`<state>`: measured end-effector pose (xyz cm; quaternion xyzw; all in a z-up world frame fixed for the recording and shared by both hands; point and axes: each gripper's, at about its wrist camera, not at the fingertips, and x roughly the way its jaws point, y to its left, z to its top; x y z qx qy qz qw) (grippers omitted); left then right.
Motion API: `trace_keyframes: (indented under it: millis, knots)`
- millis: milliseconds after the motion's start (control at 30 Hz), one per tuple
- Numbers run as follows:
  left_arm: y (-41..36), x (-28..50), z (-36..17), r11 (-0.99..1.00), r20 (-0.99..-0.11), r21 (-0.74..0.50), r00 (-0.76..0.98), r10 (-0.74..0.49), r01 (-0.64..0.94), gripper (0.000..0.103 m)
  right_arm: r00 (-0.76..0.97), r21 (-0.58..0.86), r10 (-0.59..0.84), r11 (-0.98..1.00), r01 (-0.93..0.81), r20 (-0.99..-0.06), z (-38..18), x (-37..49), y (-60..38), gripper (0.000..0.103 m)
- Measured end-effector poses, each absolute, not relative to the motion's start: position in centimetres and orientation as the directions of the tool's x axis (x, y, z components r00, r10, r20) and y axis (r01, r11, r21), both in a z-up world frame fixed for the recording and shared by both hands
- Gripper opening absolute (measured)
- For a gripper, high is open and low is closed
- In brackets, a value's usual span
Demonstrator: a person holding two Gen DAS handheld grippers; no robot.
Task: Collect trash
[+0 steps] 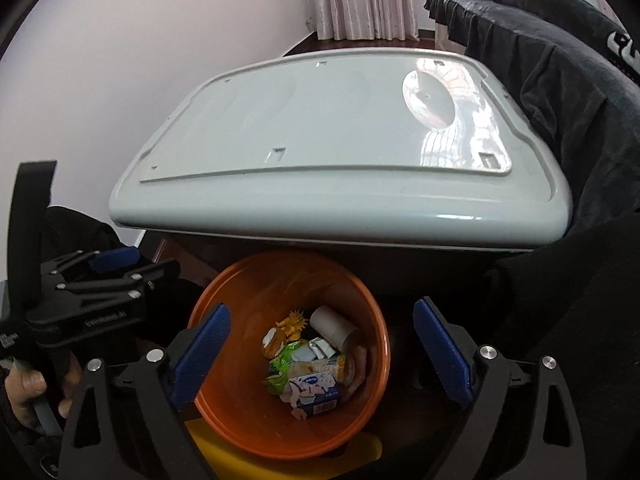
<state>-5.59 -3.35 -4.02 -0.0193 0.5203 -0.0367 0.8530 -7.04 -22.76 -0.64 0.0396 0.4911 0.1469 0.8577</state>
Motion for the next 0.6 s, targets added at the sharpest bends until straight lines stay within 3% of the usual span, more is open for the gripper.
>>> trace_keyframes:
  millis: [167, 300, 600]
  knots:
    - [-2.6, -5.8, -2.1, 0.984, -0.825, -0.157, 0.537, -0.174, 0.079, 0.07, 0.512, 0.198, 0.271, 0.961, -0.194, -0.815, 0.1, -6.9, -23.2, 0.096]
    - [-2.3, -5.5, -0.6, 0.981, -0.779, -0.167, 0.598, -0.19, 0.093, 0.082, 0.528, 0.198, 0.264, 0.964, -0.179, -0.807, 0.4, -6.8, -23.5, 0.097]
    - [-3.0, -5.1, -0.5, 0.985, -0.782, -0.134, 0.6, -0.171, 0.106, 0.082, 0.534, 0.187, 0.254, 0.966, -0.177, -0.806, 0.5, -6.6, -23.5, 0.097]
